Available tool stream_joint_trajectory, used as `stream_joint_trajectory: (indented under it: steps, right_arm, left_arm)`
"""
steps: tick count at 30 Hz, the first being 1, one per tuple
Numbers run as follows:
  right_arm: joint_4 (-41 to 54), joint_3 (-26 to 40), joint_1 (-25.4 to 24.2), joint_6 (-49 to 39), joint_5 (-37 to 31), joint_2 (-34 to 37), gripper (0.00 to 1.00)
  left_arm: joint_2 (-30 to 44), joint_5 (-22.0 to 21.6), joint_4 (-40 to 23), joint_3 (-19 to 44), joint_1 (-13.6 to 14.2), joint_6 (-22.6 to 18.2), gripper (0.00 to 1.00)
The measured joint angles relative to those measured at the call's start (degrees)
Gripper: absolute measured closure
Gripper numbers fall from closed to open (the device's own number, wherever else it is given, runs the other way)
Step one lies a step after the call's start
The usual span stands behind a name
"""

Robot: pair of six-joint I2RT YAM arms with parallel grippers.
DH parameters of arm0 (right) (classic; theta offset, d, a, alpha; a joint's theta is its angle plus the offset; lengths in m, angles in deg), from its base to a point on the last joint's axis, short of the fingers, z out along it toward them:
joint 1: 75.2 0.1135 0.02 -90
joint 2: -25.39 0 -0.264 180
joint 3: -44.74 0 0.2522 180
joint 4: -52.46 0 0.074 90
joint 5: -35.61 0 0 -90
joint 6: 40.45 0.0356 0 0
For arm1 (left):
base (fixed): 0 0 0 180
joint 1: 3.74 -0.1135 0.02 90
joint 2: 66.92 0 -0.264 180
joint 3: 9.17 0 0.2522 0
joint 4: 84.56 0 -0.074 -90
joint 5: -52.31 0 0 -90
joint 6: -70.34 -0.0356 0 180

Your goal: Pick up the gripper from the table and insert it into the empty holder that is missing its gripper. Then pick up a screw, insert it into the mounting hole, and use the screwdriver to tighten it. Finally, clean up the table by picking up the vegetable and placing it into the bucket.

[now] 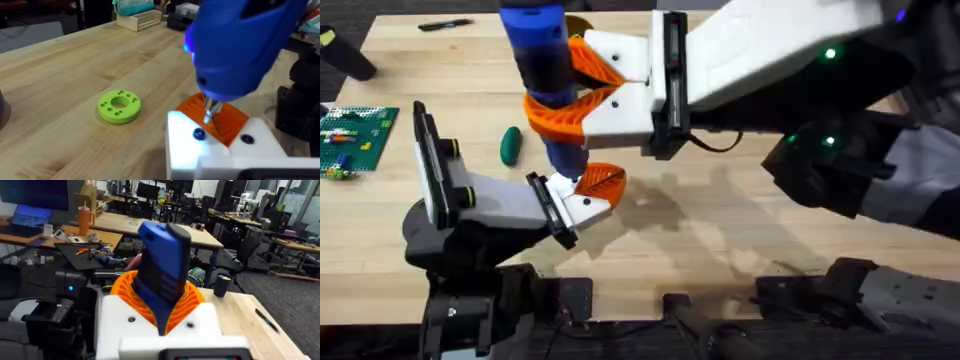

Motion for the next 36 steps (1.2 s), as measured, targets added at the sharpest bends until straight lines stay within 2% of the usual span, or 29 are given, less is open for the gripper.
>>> stream_joint_trajectory:
  steps: [36]
  right_arm:
    - [0.0,0.0,0.6,-1.1,0.0,1.3,0.978]
  left_arm:
    - [0.0,0.0,0.0,0.0,0.0,0.0,0.995]
